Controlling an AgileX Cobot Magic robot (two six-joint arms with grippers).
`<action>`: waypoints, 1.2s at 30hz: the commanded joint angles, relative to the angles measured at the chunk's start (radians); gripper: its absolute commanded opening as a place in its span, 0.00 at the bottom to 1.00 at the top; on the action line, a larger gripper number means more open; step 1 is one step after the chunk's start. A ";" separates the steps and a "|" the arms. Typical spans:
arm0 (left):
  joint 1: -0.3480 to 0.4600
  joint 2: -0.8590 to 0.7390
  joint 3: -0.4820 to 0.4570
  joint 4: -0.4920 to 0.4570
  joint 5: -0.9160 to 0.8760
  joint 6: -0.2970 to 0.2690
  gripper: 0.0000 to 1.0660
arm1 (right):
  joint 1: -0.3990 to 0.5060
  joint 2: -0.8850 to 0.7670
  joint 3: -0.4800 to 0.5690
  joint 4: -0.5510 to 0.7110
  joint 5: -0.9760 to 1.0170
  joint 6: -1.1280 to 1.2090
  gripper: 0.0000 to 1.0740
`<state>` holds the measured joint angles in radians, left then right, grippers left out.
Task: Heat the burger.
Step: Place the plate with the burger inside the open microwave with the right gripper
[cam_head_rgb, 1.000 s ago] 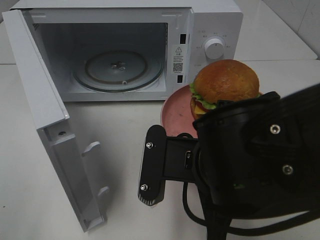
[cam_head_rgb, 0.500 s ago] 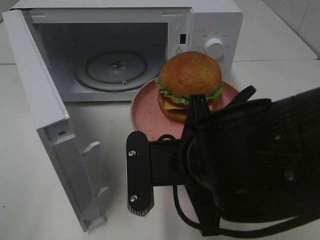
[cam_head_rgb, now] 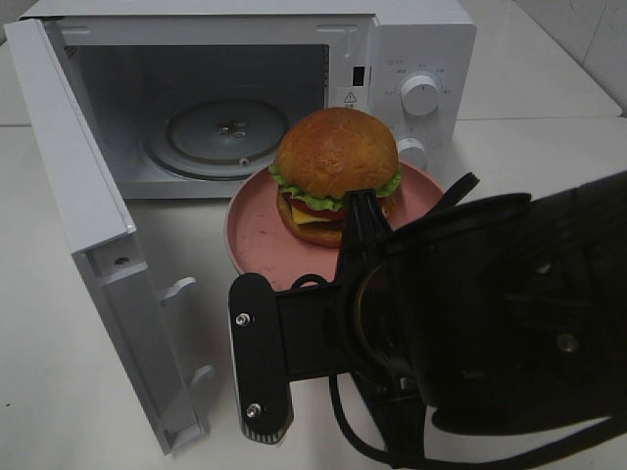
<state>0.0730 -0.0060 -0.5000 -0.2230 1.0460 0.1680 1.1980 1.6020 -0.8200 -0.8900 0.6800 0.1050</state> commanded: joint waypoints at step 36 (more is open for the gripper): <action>-0.002 -0.019 0.003 -0.001 -0.005 -0.004 0.94 | -0.441 -0.078 -0.005 0.720 -0.349 -1.471 0.00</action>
<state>0.0730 -0.0060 -0.5000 -0.2230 1.0460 0.1680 0.7840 1.5520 -0.8180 -0.2500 0.3940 -1.2210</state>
